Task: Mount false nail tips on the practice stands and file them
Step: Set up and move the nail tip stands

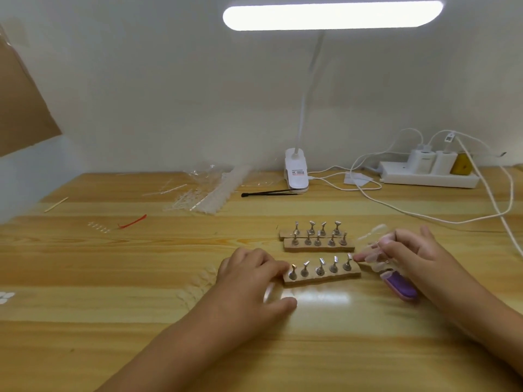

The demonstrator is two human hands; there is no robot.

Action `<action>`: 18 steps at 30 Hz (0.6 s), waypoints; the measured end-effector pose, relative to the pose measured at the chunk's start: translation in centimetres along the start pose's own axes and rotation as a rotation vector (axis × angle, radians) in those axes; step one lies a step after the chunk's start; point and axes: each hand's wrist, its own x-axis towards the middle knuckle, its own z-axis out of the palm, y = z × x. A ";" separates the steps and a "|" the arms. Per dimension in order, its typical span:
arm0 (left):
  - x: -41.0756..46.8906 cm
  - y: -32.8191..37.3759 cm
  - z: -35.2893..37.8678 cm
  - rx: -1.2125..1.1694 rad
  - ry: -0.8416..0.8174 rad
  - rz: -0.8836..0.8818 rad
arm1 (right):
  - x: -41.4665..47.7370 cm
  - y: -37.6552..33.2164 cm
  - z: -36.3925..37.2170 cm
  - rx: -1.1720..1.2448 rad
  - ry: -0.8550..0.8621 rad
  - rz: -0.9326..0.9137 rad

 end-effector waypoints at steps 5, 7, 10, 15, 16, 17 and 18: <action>-1.6 0.9 -4.0 -0.294 0.138 0.014 | -1.8 -3.2 -0.2 0.316 0.242 -0.157; -2.4 1.8 -4.7 -0.690 0.110 -0.005 | -2.9 -4.7 0.6 0.441 0.115 -0.179; -3.7 3.4 -3.3 -1.016 -0.141 -0.001 | -4.1 -5.2 2.4 0.436 -0.240 -0.188; -4.2 5.0 -0.5 -1.244 -0.058 -0.154 | -4.1 -4.7 2.7 0.328 -0.325 -0.149; -4.0 5.1 -0.3 -1.304 -0.017 -0.194 | -4.0 -4.6 2.6 0.344 -0.319 -0.119; -3.9 5.0 -0.1 -1.351 0.019 -0.226 | -3.8 -4.5 2.5 0.335 -0.303 -0.097; -3.8 5.0 -0.1 -1.383 0.041 -0.248 | -3.7 -4.4 2.5 0.311 -0.275 -0.086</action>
